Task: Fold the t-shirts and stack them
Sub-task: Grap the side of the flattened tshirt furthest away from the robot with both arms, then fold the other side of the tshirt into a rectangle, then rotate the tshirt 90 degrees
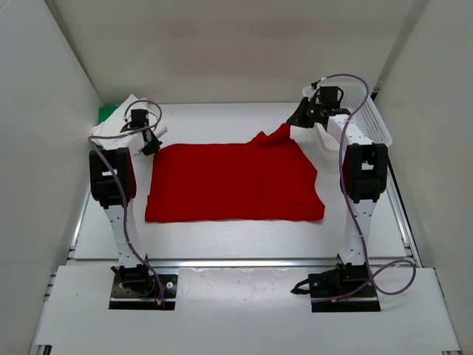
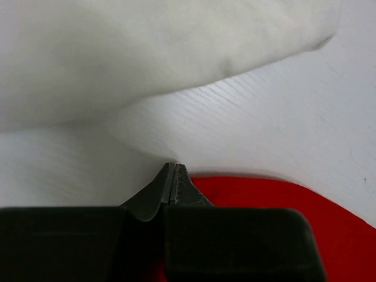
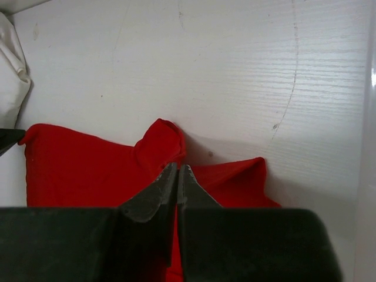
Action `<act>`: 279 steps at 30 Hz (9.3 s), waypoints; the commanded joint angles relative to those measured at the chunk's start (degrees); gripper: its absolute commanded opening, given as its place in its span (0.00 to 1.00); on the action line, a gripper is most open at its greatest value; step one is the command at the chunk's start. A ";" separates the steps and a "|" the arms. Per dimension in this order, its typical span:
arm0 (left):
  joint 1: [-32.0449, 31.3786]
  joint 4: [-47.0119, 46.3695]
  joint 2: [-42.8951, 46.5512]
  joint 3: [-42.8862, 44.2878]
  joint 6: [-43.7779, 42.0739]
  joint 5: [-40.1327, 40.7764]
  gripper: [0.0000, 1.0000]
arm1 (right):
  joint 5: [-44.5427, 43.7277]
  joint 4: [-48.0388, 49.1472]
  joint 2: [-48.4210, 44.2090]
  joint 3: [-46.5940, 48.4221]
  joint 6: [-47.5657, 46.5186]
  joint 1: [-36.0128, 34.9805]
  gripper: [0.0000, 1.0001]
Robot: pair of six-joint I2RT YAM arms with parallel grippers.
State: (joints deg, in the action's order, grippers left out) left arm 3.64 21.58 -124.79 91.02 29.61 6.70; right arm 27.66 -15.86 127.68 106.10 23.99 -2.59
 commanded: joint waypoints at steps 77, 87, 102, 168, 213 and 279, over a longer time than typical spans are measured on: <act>7.09 -27.47 30.75 -46.82 12.24 -12.68 0.28 | -5.07 17.88 -55.79 -70.42 4.22 -1.54 0.00; 6.91 -26.08 31.00 -44.80 12.76 -13.99 0.00 | -5.43 17.96 -57.01 -70.42 4.66 -1.02 0.00; 8.40 -14.65 44.98 -38.11 11.09 -19.34 0.00 | -7.26 13.67 -63.60 -68.49 5.81 -0.31 0.00; -23.07 -38.19 58.26 -68.18 14.43 -17.15 0.30 | -8.15 0.58 -41.97 -61.63 -5.53 -23.58 0.00; 0.14 -55.51 29.26 -61.32 30.34 -31.66 0.29 | -18.26 24.89 -29.16 -55.21 4.13 1.00 0.18; -19.64 -25.45 79.53 -76.43 12.76 -22.08 0.40 | -11.40 21.82 -35.31 -47.98 7.63 -31.06 0.41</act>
State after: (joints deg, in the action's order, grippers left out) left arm -16.64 -4.99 -46.65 12.23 43.72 -14.44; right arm 17.63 -9.32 89.41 68.82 23.99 -33.17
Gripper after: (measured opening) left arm 0.401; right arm 0.405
